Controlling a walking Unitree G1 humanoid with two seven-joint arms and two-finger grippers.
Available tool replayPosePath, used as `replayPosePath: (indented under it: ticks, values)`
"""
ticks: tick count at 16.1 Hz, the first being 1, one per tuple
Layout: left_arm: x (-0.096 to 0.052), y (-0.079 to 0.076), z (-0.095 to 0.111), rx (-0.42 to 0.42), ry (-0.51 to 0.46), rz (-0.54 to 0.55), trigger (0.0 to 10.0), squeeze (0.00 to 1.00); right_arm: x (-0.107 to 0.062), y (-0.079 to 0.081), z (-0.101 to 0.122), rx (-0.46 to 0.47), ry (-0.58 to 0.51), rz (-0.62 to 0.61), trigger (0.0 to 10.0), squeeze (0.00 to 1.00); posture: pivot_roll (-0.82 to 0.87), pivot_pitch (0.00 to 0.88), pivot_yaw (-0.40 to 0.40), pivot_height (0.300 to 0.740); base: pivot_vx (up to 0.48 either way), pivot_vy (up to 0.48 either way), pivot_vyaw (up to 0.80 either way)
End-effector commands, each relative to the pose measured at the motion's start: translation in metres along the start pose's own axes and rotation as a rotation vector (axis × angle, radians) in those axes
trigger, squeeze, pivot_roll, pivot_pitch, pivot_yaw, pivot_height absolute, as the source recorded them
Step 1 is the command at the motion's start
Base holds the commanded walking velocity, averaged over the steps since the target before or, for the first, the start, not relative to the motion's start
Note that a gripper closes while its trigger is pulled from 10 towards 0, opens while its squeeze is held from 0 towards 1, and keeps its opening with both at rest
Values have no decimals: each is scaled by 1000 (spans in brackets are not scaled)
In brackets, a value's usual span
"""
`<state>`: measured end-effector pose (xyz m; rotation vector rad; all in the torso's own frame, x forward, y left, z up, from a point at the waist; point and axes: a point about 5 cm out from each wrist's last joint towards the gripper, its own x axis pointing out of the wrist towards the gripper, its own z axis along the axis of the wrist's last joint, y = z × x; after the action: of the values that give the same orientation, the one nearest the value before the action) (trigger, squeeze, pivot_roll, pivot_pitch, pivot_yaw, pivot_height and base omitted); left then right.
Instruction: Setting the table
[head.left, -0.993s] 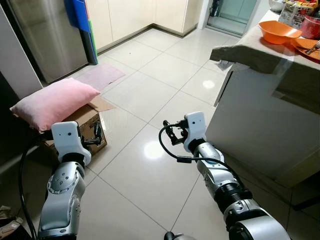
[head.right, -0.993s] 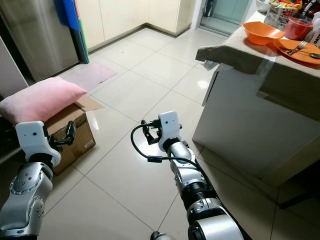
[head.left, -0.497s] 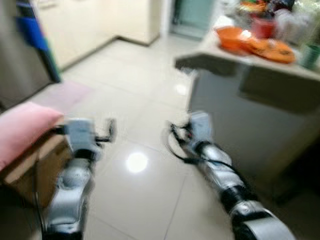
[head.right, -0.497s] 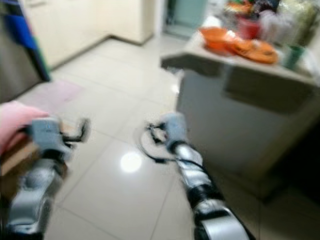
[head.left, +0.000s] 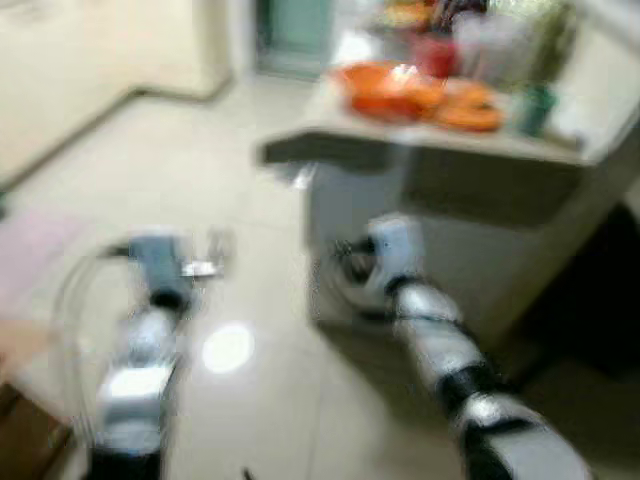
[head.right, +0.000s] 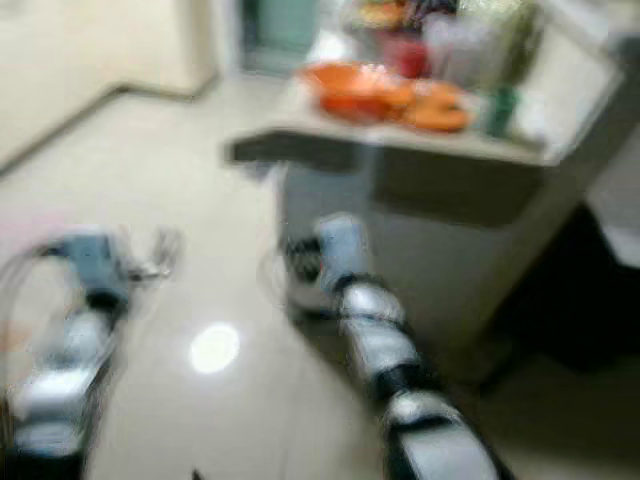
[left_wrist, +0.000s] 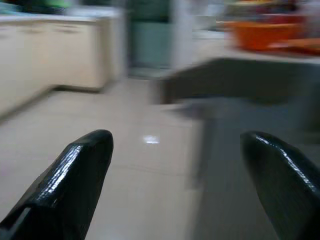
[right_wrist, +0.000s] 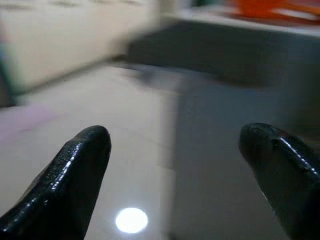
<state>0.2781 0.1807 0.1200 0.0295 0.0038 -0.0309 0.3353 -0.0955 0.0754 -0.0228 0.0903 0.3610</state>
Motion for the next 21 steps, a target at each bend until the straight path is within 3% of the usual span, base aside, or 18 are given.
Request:
replayPosePath:
  ticks: [1, 6, 10, 11, 12, 13, 15, 17, 21]
  values:
    - [-1, 11, 0, 15, 1, 31, 10000, 0, 6, 12, 8, 4, -28, 33, 10000, 0, 11, 0, -24, 740, 247, 0, -744]
    - [1, 19, 0, 21, 9, 57, 10000, 0, 8, 17, 7, 41, -18, 27, 10000, 0, 27, 0, -19, 740, 0, 0, -586]
    - [-2, 15, 1, 18, -3, 45, 10000, 0, 9, 13, 20, -17, -88, 34, 10000, 0, 32, 0, -20, 740, 0, 0, 0]
    - [-3, 17, 0, -15, -2, 66, 10000, 0, 8, 10, 20, -15, -90, 28, 10000, 0, 32, 0, -20, 740, 0, 0, 0]
    - [-5, 25, 0, -123, -14, 132, 10000, 0, 7, 6, 21, -11, -99, 9, 10000, 0, 30, 0, -19, 740, 0, 0, 0]
    - [-7, 28, 1, -151, -28, 157, 10000, 0, 4, 4, 22, -5, -124, 0, 10000, 0, 24, 0, -16, 740, 0, 0, 0]
    - [-10, 30, 7, -112, -83, 167, 10000, 0, -1, -1, 25, 40, -183, -48, 10000, 0, 11, 0, -8, 740, 0, 0, 0]
    - [-6, 29, 16, -128, -131, 164, 10000, 0, -4, -6, 27, 70, -223, -96, 10000, 0, 2, 0, -2, 740, 0, 0, 0]
    - [-3, 30, 17, -79, -112, 144, 10000, 0, -7, -13, 26, 52, -223, -148, 10000, 0, -6, 0, 14, 740, 0, 0, 0]
